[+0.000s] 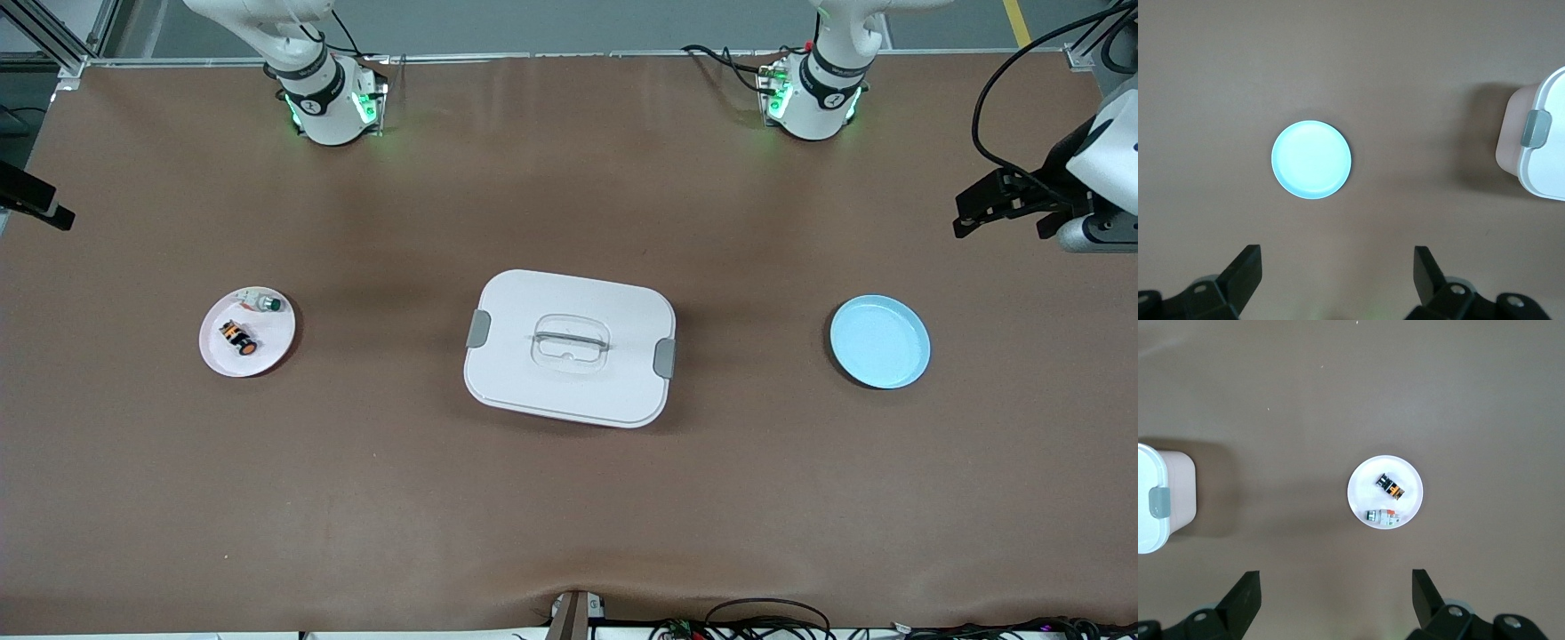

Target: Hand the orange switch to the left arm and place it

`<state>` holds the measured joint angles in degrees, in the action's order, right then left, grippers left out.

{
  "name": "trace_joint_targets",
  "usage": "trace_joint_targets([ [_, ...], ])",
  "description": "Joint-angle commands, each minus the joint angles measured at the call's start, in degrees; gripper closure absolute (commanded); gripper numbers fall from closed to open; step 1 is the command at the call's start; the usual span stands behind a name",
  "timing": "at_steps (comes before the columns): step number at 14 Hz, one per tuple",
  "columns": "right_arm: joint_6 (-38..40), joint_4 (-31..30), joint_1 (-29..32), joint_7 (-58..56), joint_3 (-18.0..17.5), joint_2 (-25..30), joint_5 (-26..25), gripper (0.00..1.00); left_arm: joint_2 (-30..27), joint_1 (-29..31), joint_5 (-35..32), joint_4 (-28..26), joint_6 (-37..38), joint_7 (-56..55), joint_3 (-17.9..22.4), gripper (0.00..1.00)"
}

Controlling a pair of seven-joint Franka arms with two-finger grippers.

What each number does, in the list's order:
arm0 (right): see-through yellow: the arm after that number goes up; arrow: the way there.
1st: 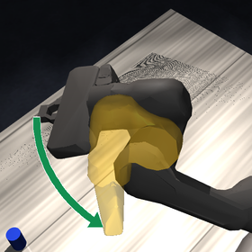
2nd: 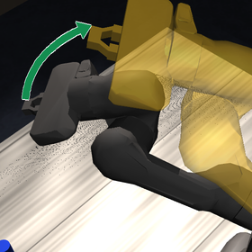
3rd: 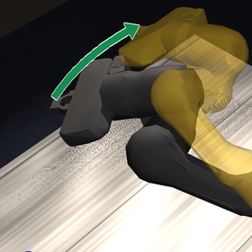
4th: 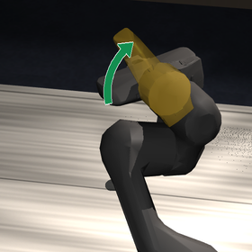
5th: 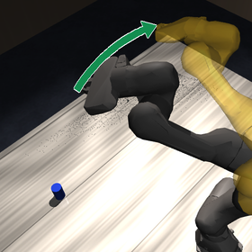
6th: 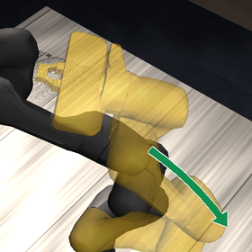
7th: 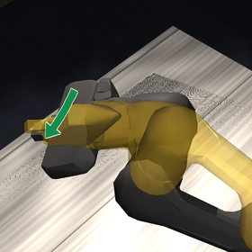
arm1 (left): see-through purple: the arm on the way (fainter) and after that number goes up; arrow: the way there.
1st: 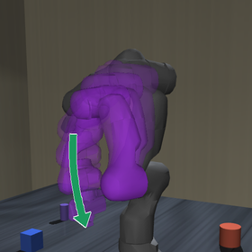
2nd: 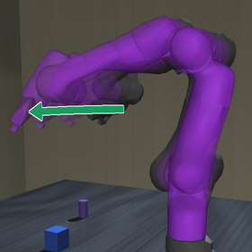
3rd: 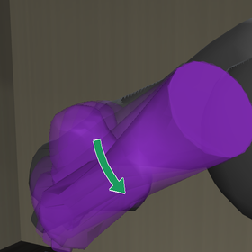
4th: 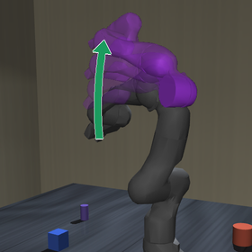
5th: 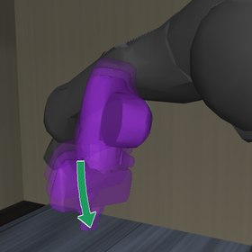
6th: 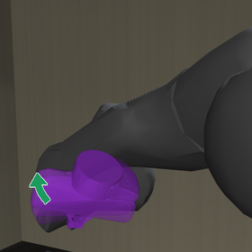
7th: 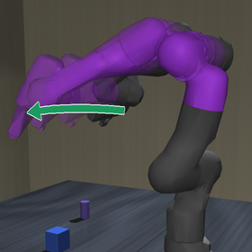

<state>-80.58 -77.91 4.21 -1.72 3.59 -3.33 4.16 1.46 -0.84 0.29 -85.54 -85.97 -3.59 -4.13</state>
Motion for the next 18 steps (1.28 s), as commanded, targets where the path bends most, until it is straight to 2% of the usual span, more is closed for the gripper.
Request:
trace_joint_targets([
  [1,-3.34,-0.93,2.11,-0.22,-0.42,-0.44,-0.12,0.00,-0.23,-0.12,0.15,0.28,0.01,0.16,0.18,0.00],
  [9,-7.48,-1.02,2.29,-0.22,-0.42,-5.72,-1.88,0.00,-0.23,-0.30,0.06,0.28,0.01,0.07,0.18,0.00],
  [18,-8.54,-1.02,1.94,-0.22,-0.42,-6.87,-4.34,0.00,-0.31,-0.39,0.06,0.28,0.01,0.07,0.18,0.00],
])
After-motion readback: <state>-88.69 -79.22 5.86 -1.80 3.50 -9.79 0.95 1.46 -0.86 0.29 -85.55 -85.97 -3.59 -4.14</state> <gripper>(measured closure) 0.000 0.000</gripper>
